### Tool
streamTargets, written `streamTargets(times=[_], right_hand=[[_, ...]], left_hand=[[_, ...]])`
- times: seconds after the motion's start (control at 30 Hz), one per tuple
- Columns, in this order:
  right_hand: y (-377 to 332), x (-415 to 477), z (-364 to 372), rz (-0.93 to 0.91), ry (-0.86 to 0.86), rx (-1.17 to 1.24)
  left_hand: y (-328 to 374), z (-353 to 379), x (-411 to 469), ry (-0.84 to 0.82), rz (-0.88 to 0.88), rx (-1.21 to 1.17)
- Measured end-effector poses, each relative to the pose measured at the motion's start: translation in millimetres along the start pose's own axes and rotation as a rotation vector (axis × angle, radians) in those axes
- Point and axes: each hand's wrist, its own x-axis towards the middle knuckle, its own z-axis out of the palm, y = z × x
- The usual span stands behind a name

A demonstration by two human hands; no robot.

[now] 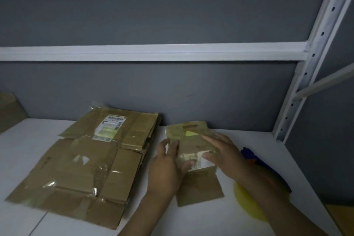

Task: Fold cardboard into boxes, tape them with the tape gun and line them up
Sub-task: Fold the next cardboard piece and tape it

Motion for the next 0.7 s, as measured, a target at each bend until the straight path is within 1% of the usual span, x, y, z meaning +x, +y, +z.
streamTargets(times=[0.07, 0.13, 0.2, 0.23, 0.3, 0.37, 0.43, 0.47, 0.53, 0.57, 0.63, 0.7], right_hand=[[5.6, 3.9, -4.5, 0.014, 0.133, -0.082], [9.2, 6.5, -7.9, 0.021, 0.211, -0.179], [9.1, 8.0, -10.9, 0.014, 0.184, -0.23], [8.2, 7.1, -13.6, 0.012, 0.139, -0.268], [9.5, -1.3, -22.8, 0.031, 0.086, -0.385], [22.2, -20.4, -34.3, 0.1, 0.144, -0.451], [45.3, -46.4, -42.9, 0.261, 0.218, -0.465], [56.5, -59.1, -45.4, 0.373, 0.219, -0.454], [74.4, -77.9, -45.5, 0.561, 0.142, -0.377], [79.6, -84.1, -44.0, 0.603, 0.112, -0.341], [83.6, -92.3, -41.3, 0.588, 0.144, -0.331], [82.7, -97.4, -39.4, 0.526, 0.235, -0.33]], left_hand=[[8.7, -8.0, -5.3, -0.015, 0.043, 0.141], [7.7, -12.9, -5.0, -0.039, 0.16, 0.214], [3.7, -12.2, 1.2, -0.03, 0.308, 0.13], [1.7, -9.8, 5.9, -0.035, 0.338, 0.065], [3.2, -1.9, 9.9, -0.054, 0.321, -0.006], [9.8, 10.8, 9.1, 0.001, 0.306, -0.016], [17.9, 23.3, 9.5, 0.058, 0.266, -0.022], [22.9, 27.6, 10.5, 0.087, 0.25, -0.012], [32.8, 32.5, 13.1, 0.122, 0.229, 0.022], [36.1, 33.8, 15.0, 0.114, 0.228, 0.033], [41.9, 35.5, 17.0, 0.082, 0.22, 0.027], [47.3, 37.3, 13.6, 0.117, 0.262, 0.002]])
